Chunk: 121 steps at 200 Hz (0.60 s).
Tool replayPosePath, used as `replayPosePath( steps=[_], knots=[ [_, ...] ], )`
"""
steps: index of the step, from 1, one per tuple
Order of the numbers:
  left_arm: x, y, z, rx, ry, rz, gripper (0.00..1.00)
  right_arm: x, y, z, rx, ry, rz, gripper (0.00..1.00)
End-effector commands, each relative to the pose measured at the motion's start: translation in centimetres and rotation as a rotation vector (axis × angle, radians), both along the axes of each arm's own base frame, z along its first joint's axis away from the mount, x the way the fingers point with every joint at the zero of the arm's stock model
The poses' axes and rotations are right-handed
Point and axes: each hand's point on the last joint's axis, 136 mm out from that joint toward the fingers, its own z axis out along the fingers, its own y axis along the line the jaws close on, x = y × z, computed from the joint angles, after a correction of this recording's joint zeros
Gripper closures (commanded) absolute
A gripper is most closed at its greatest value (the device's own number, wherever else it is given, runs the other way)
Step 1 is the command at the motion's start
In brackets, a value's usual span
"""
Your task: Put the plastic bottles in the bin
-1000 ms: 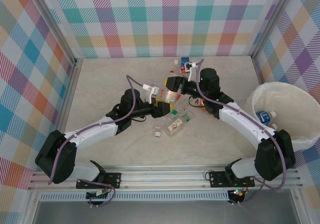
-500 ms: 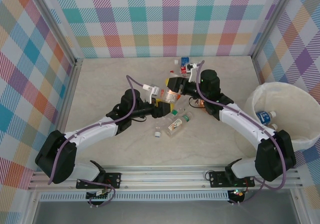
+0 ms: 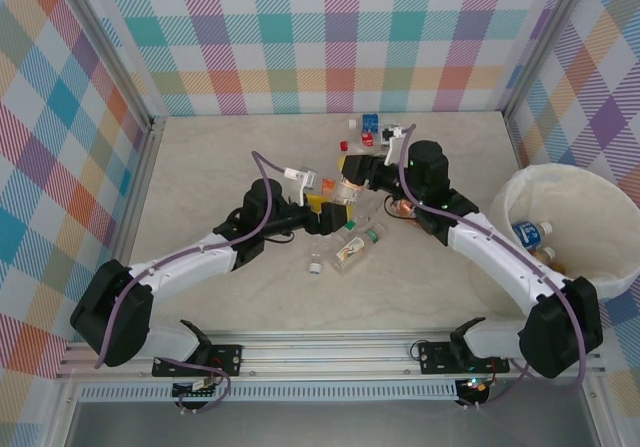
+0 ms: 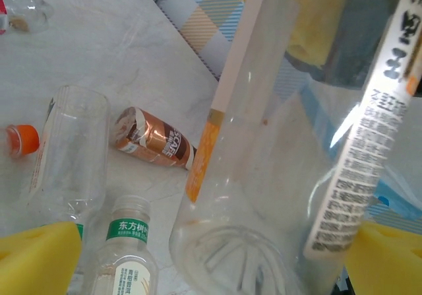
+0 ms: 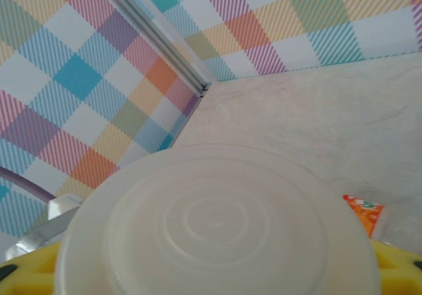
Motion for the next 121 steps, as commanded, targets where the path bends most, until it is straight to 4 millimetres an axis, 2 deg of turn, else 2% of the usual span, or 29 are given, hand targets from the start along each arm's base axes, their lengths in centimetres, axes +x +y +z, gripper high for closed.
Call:
replayPosePath(
  steps=[1,70,121],
  knots=[
    [1.9,2.9,0.3,0.010,-0.032,0.188,0.00,-0.9,-2.7,3.3,-0.123,-0.136,-0.084,0.50],
    [1.8,6.4,-1.9,0.077,-0.014,0.337,0.00,-4.8,-11.0,11.0,-0.375,-0.425,-0.339,0.49],
    [1.9,6.6,-2.6,0.095,-0.002,0.352,0.00,-7.5,-16.3,14.1,-0.533,-0.521,-0.518,0.49]
  ],
)
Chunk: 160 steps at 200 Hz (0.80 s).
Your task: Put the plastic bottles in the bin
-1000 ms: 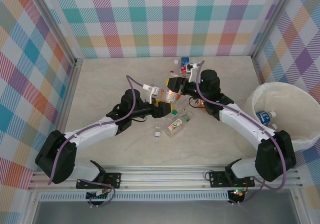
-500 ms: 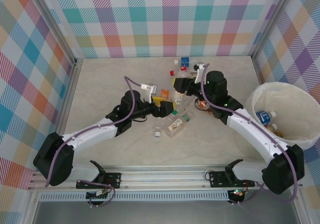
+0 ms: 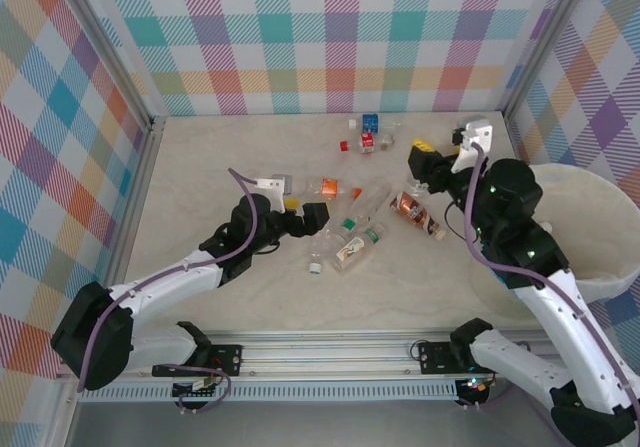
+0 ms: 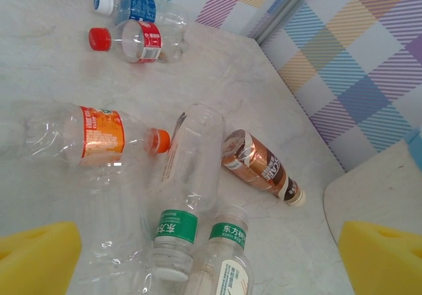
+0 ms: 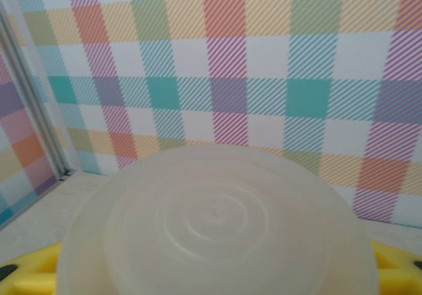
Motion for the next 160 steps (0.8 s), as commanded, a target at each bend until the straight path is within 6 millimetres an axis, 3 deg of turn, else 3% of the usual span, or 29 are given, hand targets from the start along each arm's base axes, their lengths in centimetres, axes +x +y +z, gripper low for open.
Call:
replayPosePath(
  steps=[1,63,83,100,129,160],
  knots=[
    [0.3,0.7,0.1,-0.003,-0.001,0.037,0.00,-0.8,-3.2,0.8,-0.142,-0.040,-0.147,0.49],
    [0.8,0.1,-0.7,0.015,0.033,0.027,0.00,-3.1,-11.7,6.1,-0.340,-0.189,-0.596,0.48],
    [1.1,0.5,-1.4,0.020,0.063,0.067,0.00,-3.9,-13.8,6.8,-0.353,-0.195,-0.688,0.48],
    [1.5,1.0,-2.4,0.045,0.103,0.107,0.00,-4.1,-15.3,6.1,-0.364,-0.164,-0.755,0.48],
    [1.5,1.6,-4.4,0.098,0.192,0.149,0.00,-3.3,-18.7,3.0,-0.431,-0.017,-0.910,0.46],
    [1.0,2.1,-6.0,0.131,0.273,0.167,0.00,-3.9,-22.5,1.2,-0.431,0.063,-1.071,0.46]
  ],
)
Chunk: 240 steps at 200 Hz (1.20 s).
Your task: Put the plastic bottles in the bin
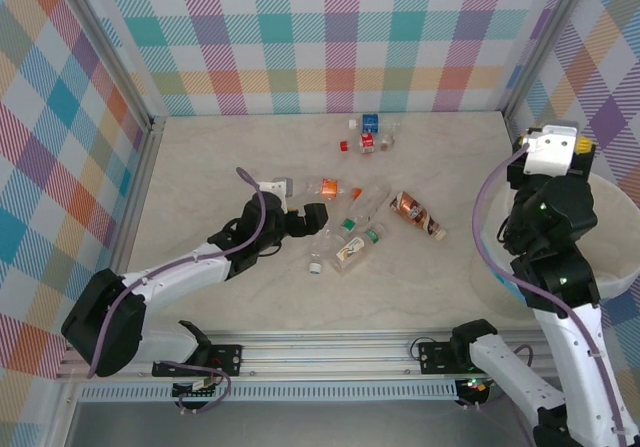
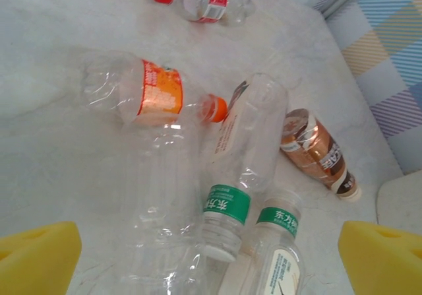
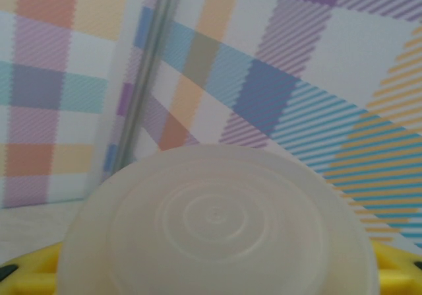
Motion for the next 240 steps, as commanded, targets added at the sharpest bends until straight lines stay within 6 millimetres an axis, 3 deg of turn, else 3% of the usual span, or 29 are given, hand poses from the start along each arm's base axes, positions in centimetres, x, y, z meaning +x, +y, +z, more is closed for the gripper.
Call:
replayPosePath(
  steps=[1,39,82,110,175,223,240],
  knots=[
    [0.1,0.9,-0.8,0.026,0.071,0.054,0.00,-0.9,-2.5,-1.1,0.021,0.019,-0.129,0.46],
    [-0.9,2.0,-3.0,0.112,0.211,0.097,0.00,-1.1,-4.8,-4.0,0.109,0.069,-0.238,0.43],
    [-1.4,2.4,-4.9,0.144,0.295,0.126,0.00,0.0,-5.3,-6.1,0.144,0.104,-0.266,0.42],
    [-1.5,1.2,-5.7,0.098,0.337,0.099,0.00,0.8,-4.9,-7.5,0.198,0.114,-0.233,0.41],
    [-2.1,-0.9,-8.0,0.091,0.447,0.019,0.00,3.2,-2.0,-13.5,0.393,0.211,-0.062,0.33],
    [-2.2,-1.4,-8.3,0.090,0.448,-0.017,0.00,3.7,-0.1,-12.9,0.468,0.192,0.054,0.23],
    [-2.1,-1.3,-8.4,0.107,0.447,-0.017,0.06,3.5,1.1,-12.0,0.495,0.171,0.128,0.19]
  ],
)
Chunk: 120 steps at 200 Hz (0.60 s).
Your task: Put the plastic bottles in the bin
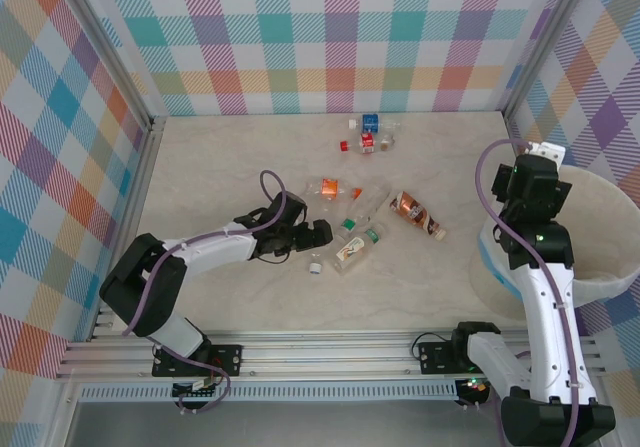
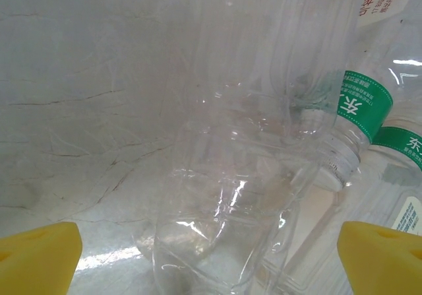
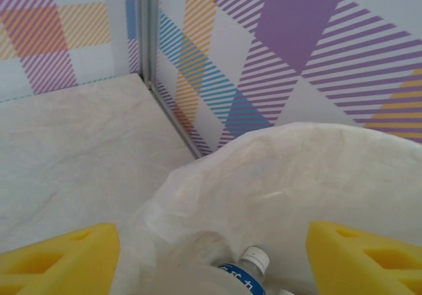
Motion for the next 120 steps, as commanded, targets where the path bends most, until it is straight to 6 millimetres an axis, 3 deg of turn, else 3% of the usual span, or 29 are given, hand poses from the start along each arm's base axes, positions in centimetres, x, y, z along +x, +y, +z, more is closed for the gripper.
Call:
replayPosePath(
  steps=[1,23,53,73,92,120],
  knots=[
    [0.4,-0.3,0.5,0.000,-0.006,-0.017,0.06,-0.3,1.8,2.0,0.082,-0.083,0.093,0.19],
    [0.5,-0.5,0.2,0.016,0.008,-0.029,0.14,-0.1,5.1,3.4,0.151,-0.150,0.282,0.11],
    [0.7,-0.9,0.0,0.016,0.014,-0.043,0.16,-0.5,12.5,5.1,0.286,-0.245,0.695,0.00],
    [0.9,-1.1,-0.1,0.022,0.018,-0.051,0.15,-1.3,16.7,5.5,0.392,-0.255,0.938,0.00],
    [1.0,-1.1,-0.6,0.049,0.028,-0.055,0.17,-1.5,18.8,5.5,0.486,-0.264,1.056,0.00],
    [0.9,-1.4,-0.9,0.089,0.029,-0.085,0.18,-0.9,20.3,4.6,0.542,-0.250,1.097,0.00]
  ],
)
